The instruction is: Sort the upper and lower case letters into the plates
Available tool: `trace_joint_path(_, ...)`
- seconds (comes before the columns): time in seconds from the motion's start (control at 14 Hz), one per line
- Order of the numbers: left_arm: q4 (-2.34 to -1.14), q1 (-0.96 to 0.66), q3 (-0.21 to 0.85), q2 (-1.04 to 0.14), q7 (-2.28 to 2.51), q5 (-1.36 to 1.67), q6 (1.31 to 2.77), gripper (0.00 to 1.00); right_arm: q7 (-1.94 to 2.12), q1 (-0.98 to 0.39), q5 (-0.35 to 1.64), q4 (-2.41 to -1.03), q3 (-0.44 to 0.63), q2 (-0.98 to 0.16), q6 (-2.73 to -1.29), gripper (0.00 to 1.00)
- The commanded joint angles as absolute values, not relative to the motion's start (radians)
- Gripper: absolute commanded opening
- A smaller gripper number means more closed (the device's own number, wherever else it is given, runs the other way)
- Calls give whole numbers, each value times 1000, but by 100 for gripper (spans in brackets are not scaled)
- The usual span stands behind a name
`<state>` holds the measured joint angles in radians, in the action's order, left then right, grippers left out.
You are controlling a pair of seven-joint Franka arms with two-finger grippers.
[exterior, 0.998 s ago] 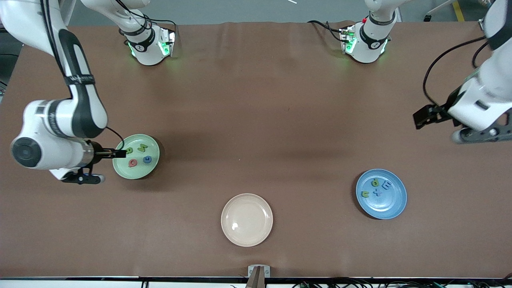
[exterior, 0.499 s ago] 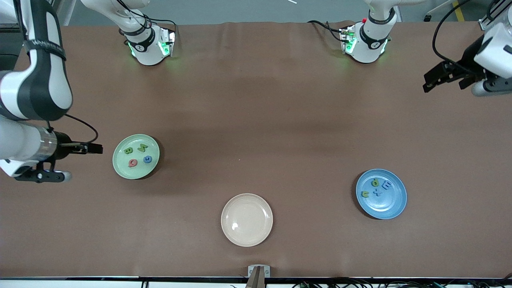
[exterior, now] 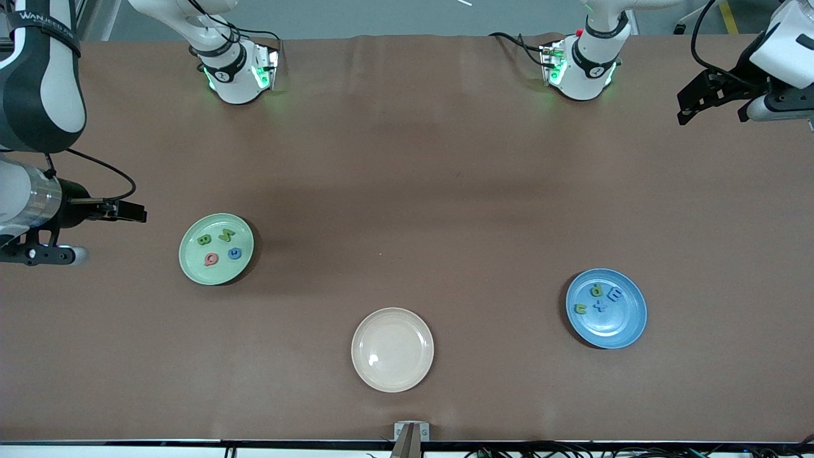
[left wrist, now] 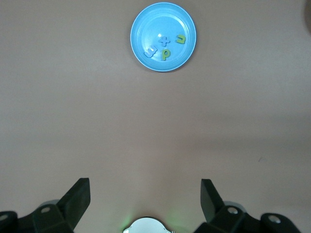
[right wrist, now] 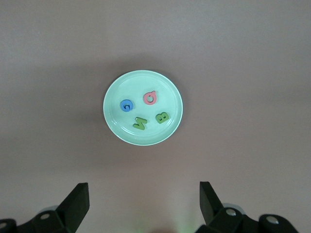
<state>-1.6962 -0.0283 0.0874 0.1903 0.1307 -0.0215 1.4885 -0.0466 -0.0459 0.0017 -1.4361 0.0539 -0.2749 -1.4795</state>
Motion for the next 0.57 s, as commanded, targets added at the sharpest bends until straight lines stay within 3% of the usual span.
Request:
trace_joint_path(0.0,-1712,-26,86,198,110,-41,1528,100,-43,-28,6,-1453,40,-250,-1483,100)
trace_joint_path(0.5,-1709,-25,78,187,109,-38,1540,100,-37,3,11,-1414,44,-232,-1480,100)
